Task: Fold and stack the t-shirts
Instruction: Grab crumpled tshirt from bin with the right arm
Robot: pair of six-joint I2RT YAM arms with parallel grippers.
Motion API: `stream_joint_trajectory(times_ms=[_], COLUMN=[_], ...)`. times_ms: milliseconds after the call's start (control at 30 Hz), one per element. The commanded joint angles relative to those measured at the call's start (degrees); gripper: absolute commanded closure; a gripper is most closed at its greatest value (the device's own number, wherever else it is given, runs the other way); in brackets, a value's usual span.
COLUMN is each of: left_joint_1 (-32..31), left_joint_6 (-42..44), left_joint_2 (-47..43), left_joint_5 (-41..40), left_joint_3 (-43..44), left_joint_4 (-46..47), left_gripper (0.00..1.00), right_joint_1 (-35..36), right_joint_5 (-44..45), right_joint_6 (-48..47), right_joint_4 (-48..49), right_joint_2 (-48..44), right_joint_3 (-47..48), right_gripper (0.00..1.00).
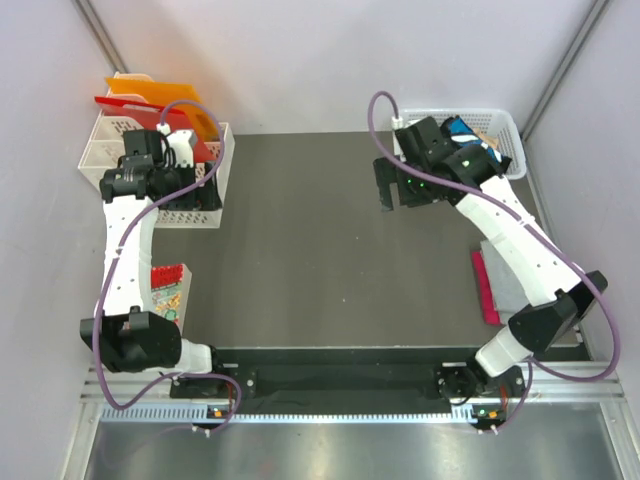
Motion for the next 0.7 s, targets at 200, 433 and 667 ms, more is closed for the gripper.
stream_joint_trajectory(times_ms=[200, 433, 667], left_joint_1=[0.18, 0.27, 0.27], left_joint_6=[1.30, 2.44, 3.41], left_joint_2=[0.46, -0.15, -2.08], left_joint_5=[0.55, 0.64, 0.11], left_joint_3=[2.82, 2.30, -1.39], left_joint_4=[0.64, -0.86, -0.51], left_gripper=[0.01, 0.01, 0.01], right_joint_1=[-22.86, -27.64, -28.17], right_joint_5=[-4.05, -8.28, -6.52], right_joint_6=[0.95, 1.49, -0.45], right_joint_4=[14.45, 15.67, 20.51], right_joint_2=[13.35, 36.13, 42.46], right_joint_3=[9.39, 33.30, 35.87], right_gripper=[0.00, 0.03, 0.02])
